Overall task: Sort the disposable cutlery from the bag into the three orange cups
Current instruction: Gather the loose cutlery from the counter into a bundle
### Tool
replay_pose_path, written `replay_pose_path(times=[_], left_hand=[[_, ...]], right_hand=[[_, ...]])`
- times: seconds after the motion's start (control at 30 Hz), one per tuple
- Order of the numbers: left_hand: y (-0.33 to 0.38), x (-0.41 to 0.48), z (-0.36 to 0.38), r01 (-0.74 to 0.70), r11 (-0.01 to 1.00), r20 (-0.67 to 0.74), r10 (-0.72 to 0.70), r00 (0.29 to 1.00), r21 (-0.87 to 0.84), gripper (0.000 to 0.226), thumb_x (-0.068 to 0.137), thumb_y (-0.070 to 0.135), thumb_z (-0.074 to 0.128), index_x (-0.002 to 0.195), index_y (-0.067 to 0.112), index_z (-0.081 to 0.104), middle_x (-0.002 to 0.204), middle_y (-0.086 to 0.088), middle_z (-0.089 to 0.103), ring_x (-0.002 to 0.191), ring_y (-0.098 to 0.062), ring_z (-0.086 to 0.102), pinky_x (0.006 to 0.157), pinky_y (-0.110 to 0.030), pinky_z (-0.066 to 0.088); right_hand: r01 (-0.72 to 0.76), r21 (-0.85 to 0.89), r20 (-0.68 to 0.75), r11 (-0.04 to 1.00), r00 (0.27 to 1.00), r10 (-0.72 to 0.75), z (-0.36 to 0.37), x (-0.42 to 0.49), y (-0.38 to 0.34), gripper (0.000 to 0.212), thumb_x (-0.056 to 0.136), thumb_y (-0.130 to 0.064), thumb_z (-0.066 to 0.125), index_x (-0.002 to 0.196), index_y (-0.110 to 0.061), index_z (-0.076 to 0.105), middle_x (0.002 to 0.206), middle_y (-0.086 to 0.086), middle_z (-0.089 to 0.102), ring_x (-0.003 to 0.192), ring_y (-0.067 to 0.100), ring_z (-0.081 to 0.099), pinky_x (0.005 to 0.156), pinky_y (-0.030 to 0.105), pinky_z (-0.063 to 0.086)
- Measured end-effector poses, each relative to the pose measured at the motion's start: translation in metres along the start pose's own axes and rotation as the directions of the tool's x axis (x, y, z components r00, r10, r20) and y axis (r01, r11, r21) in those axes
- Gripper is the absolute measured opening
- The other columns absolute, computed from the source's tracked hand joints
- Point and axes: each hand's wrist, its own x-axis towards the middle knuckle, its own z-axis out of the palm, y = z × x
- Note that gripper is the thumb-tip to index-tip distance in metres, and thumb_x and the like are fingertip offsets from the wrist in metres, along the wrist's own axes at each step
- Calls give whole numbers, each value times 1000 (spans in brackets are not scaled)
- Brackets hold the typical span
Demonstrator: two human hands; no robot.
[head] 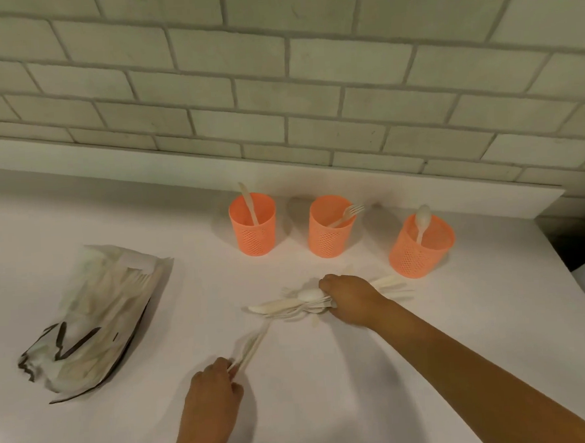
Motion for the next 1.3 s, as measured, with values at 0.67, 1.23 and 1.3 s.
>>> replay_pose_path(times=[0.67, 1.23, 1.3], left_hand=[[20, -4, -9, 56, 849, 86, -12, 996, -526, 18, 92, 3, 36, 81, 14, 45, 72, -6, 50, 48, -16, 37, 49, -28, 28], [29, -7, -8, 51, 810, 141, 40, 989, -584, 18, 92, 3, 37, 85, 14, 51, 86, -9, 58, 64, -21, 42, 61, -31, 35], [28, -7, -8, 64, 798, 143, 27, 989, -599, 18, 92, 2, 38, 85, 14, 51, 83, -13, 57, 63, -21, 40, 61, -31, 34]], right_hand=[[-230, 200, 21, 952, 973, 231, -43, -59, 39, 16, 84, -19, 60, 76, -18, 46, 73, -3, 46, 74, 19, 48, 57, 28, 32], [-412, -234, -17, 881, 907, 421, 29, -65, 29, 35, 91, -31, 52, 117, -8, 51, 117, 10, 58, 111, 27, 52, 91, 34, 39], [-410, -241, -27, 880, 909, 416, 28, -68, 26, 34, 90, -31, 52, 114, -7, 51, 114, 10, 60, 109, 27, 52, 89, 34, 38]])
